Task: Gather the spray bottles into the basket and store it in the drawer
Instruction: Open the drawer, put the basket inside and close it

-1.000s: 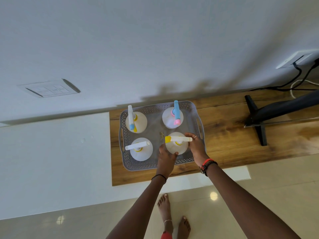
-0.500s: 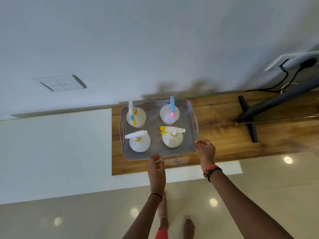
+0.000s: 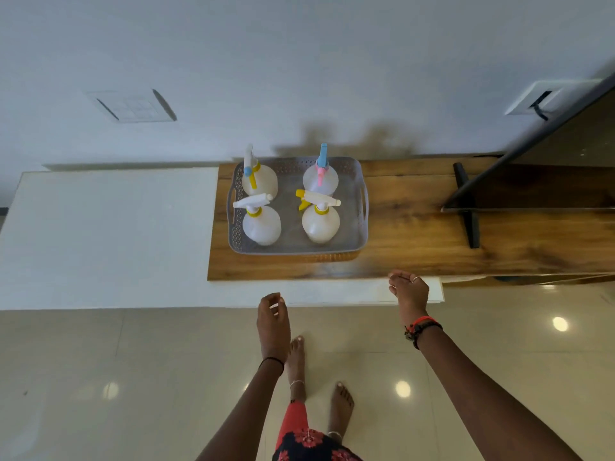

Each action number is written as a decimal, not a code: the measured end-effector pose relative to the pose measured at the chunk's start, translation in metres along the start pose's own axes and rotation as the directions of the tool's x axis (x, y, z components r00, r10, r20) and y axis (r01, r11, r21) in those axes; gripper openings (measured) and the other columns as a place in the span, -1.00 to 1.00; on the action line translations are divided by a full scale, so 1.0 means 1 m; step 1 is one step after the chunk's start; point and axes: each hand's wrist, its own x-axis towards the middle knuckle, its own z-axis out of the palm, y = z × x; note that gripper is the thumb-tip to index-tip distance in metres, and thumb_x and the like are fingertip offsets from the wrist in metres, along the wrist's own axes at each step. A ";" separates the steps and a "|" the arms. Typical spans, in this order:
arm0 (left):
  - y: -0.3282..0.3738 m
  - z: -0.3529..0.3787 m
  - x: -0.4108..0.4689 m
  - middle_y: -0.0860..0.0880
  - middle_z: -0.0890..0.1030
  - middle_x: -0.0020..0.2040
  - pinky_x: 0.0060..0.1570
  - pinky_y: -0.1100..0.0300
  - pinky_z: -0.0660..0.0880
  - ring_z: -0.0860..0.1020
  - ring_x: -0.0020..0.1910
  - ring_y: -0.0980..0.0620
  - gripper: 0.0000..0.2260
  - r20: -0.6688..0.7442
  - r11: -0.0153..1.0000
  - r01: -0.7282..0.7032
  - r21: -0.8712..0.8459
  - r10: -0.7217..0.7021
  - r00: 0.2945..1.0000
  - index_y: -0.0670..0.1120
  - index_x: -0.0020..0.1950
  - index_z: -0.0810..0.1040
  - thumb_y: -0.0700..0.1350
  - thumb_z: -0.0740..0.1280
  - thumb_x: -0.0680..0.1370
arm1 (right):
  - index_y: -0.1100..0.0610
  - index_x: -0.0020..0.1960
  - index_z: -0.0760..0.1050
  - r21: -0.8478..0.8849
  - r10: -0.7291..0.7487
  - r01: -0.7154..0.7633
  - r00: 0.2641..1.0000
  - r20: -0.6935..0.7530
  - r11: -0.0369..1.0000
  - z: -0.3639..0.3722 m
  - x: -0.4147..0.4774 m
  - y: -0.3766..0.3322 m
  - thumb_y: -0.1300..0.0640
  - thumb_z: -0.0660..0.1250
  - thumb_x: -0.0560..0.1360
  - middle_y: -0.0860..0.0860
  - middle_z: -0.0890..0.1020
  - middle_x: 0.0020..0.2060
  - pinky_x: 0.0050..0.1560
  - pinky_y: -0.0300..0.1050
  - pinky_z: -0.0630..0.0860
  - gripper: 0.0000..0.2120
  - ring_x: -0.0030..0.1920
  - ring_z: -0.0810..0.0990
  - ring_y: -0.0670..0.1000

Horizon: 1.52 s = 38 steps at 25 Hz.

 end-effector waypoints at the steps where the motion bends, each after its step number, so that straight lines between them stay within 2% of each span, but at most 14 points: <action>1: -0.005 -0.002 -0.002 -0.15 0.58 0.13 -0.09 0.25 0.45 0.52 0.00 0.01 -0.81 -0.010 1.000 0.002 0.009 -0.001 1.000 -0.18 0.18 0.47 -0.17 0.21 0.60 | 0.19 -0.19 0.55 -0.003 0.004 -0.004 1.000 -0.002 1.000 -0.008 0.001 0.006 0.41 0.28 0.45 0.08 0.59 -0.24 -0.04 -0.11 0.56 -0.84 -0.15 0.54 0.05; 4: -0.021 -0.011 -0.002 -0.17 0.55 0.16 -0.03 0.17 0.43 0.53 0.05 -0.05 -0.80 -0.036 0.999 0.019 0.028 -0.018 0.999 -0.20 0.19 0.47 -0.17 0.20 0.60 | 0.10 -0.31 0.50 0.001 0.007 -0.007 1.000 -0.017 1.000 -0.029 0.007 0.022 0.42 0.26 0.44 0.04 0.57 -0.30 -0.23 -0.25 0.50 -0.73 -0.26 0.52 -0.01; 12: -0.085 -0.040 0.009 -0.24 0.52 0.20 0.03 0.16 0.41 0.52 0.14 -0.14 -0.78 -0.100 0.988 0.079 0.134 -0.066 0.993 -0.25 0.20 0.46 -0.19 0.20 0.60 | 0.15 -0.27 0.48 0.006 0.075 -0.075 0.990 -0.123 0.997 -0.075 0.026 0.079 0.40 0.25 0.48 0.10 0.50 -0.36 -0.46 -0.34 0.40 -0.77 -0.40 0.44 -0.02; 16: -0.117 -0.054 0.024 -0.24 0.53 0.21 0.01 0.16 0.40 0.53 0.14 -0.15 -0.76 -0.115 0.981 0.088 0.172 -0.069 0.991 -0.25 0.22 0.45 -0.17 0.20 0.60 | 0.12 -0.32 0.44 -0.073 0.064 -0.077 0.985 -0.160 0.994 -0.079 0.042 0.100 0.43 0.21 0.46 0.09 0.47 -0.42 -0.46 -0.29 0.35 -0.72 -0.50 0.42 -0.07; 21: -0.145 -0.062 0.057 -0.25 0.52 0.22 0.03 0.17 0.40 0.53 0.15 -0.15 -0.75 -0.105 0.974 0.063 0.218 -0.041 0.994 -0.26 0.21 0.45 -0.17 0.20 0.60 | 0.11 -0.36 0.38 -0.157 0.086 -0.102 0.991 -0.106 0.982 -0.074 0.084 0.108 0.44 0.19 0.47 0.04 0.49 -0.54 -0.43 -0.30 0.36 -0.68 -0.42 0.38 -0.04; 23: -0.153 -0.065 0.073 -0.25 0.52 0.22 0.02 0.18 0.39 0.52 0.17 -0.15 -0.74 -0.120 0.972 0.057 0.229 -0.030 0.992 -0.26 0.23 0.44 -0.17 0.20 0.59 | 0.18 -0.15 0.47 -0.122 0.113 -0.120 0.991 -0.065 0.985 -0.067 0.097 0.112 0.46 0.18 0.49 0.03 0.48 -0.59 -0.49 -0.33 0.32 -0.78 -0.43 0.34 -0.05; 24: -0.155 -0.066 0.081 -0.24 0.51 0.23 0.02 0.19 0.38 0.52 0.18 -0.15 -0.73 -0.132 0.972 0.057 0.226 -0.027 0.991 -0.26 0.24 0.42 -0.17 0.20 0.59 | 0.21 0.08 0.49 -0.080 0.122 -0.129 0.989 -0.078 0.988 -0.062 0.100 0.114 0.46 0.18 0.49 0.07 0.46 -0.51 -0.48 -0.31 0.28 -0.74 -0.43 0.31 -0.05; 25: -0.157 -0.066 0.088 -0.24 0.50 0.25 0.03 0.21 0.36 0.51 0.19 -0.14 -0.71 -0.142 0.974 0.058 0.219 -0.027 0.990 -0.26 0.28 0.40 -0.18 0.20 0.59 | 0.24 0.30 0.40 -0.062 0.137 -0.143 0.987 -0.088 0.988 -0.058 0.102 0.116 0.47 0.17 0.50 0.08 0.42 -0.44 -0.46 -0.30 0.26 -0.60 -0.42 0.29 -0.05; 27: -0.159 -0.066 0.099 -0.23 0.45 0.30 0.02 0.24 0.34 0.49 0.11 -0.10 -0.65 -0.156 0.980 0.062 0.189 -0.033 0.987 -0.25 0.35 0.31 -0.20 0.21 0.59 | 0.22 0.46 0.22 -0.028 0.148 -0.151 0.985 -0.094 0.988 -0.052 0.100 0.122 0.47 0.14 0.51 0.06 0.37 -0.36 -0.42 -0.29 0.26 -0.46 -0.42 0.28 -0.06; 30: -0.159 -0.065 0.110 -0.22 0.40 0.35 0.04 0.21 0.36 0.43 -0.01 -0.01 -0.58 -0.162 0.990 0.075 0.122 -0.055 0.985 -0.22 0.41 0.24 -0.22 0.22 0.58 | 0.14 0.52 0.10 -0.008 0.155 -0.157 0.983 -0.096 0.988 -0.048 0.097 0.125 0.48 0.07 0.50 0.03 0.33 -0.35 -0.37 -0.26 0.25 -0.37 -0.41 0.24 -0.06; 34: -0.159 -0.066 0.114 -0.15 0.40 0.37 0.10 0.24 0.35 0.42 0.02 0.04 -0.60 -0.181 0.992 0.108 0.062 -0.095 0.979 -0.18 0.40 0.28 -0.22 0.22 0.57 | 0.06 0.55 0.01 0.024 0.189 -0.188 0.979 -0.075 0.982 -0.045 0.098 0.127 0.44 0.04 0.55 -0.02 0.29 -0.34 -0.39 -0.25 0.24 -0.36 -0.42 0.23 -0.07; 36: -0.157 -0.065 0.114 -0.12 0.41 0.37 0.10 0.27 0.32 0.41 0.05 0.08 -0.62 -0.190 0.990 0.136 0.033 -0.128 0.973 -0.17 0.39 0.33 -0.23 0.21 0.56 | 0.21 0.54 0.04 -0.019 0.201 -0.202 0.978 -0.048 0.979 -0.047 0.100 0.127 0.37 0.05 0.58 -0.02 0.29 -0.34 -0.42 -0.30 0.29 -0.46 -0.43 0.29 -0.08; 37: -0.157 -0.064 0.115 -0.11 0.42 0.37 0.08 0.29 0.31 0.40 0.05 0.09 -0.62 -0.189 0.989 0.147 0.020 -0.140 0.972 -0.17 0.38 0.34 -0.24 0.20 0.55 | 0.34 0.51 0.00 -0.052 0.199 -0.199 0.980 -0.022 0.979 -0.049 0.101 0.128 0.32 0.04 0.60 0.02 0.29 -0.37 -0.46 -0.34 0.30 -0.50 -0.47 0.32 -0.10; 38: -0.157 -0.063 0.114 -0.10 0.42 0.37 0.04 0.31 0.32 0.40 0.05 0.09 -0.62 -0.187 0.988 0.153 0.008 -0.149 0.971 -0.17 0.37 0.35 -0.25 0.20 0.55 | 0.36 0.48 -0.06 -0.050 0.192 -0.192 0.981 -0.001 0.980 -0.049 0.102 0.129 0.27 0.02 0.62 0.03 0.27 -0.39 -0.52 -0.36 0.27 -0.52 -0.50 0.31 -0.10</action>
